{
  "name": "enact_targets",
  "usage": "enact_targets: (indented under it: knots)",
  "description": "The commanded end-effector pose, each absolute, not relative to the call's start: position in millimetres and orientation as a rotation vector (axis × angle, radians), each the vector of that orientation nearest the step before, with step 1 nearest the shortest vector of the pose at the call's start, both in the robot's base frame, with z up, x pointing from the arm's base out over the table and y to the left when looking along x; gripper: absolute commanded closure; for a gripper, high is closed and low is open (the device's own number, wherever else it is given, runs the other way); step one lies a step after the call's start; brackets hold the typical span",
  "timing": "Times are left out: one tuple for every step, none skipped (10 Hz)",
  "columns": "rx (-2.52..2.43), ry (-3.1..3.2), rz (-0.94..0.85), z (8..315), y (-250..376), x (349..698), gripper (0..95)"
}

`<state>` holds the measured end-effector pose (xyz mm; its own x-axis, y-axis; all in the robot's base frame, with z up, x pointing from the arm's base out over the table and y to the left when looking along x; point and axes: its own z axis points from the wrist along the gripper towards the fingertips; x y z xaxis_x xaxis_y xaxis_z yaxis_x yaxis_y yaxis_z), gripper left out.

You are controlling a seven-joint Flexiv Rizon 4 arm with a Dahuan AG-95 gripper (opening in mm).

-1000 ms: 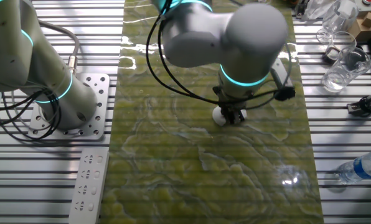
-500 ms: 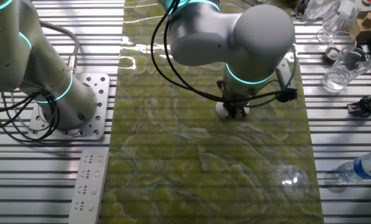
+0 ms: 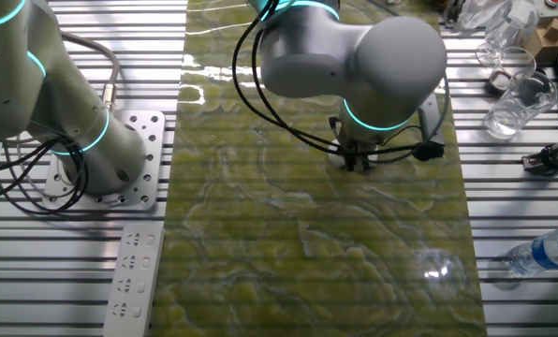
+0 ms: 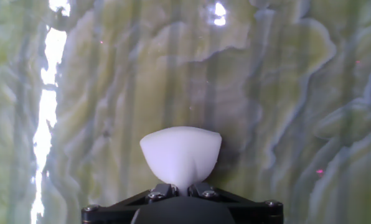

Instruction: Clean the tabletop with a sponge

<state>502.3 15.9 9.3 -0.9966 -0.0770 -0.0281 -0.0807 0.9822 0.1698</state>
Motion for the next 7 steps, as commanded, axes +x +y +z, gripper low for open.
enact_targets:
  knots:
    - [-0.119, 3.111, 0.272, 12, 19, 502, 95.0]
    - [-0.109, 3.11, 0.275, 13, 22, 503, 95.0]
    - [-0.091, 3.109, 0.282, 13, 26, 504, 95.0]
    - [-0.052, 3.109, 0.298, 12, 34, 506, 95.0]
    - [-0.004, 3.11, 0.327, 12, 41, 508, 95.0]
    - [0.024, 3.109, 0.34, 12, 47, 509, 95.0]
    - [0.038, 3.11, 0.343, 12, 50, 509, 95.0]
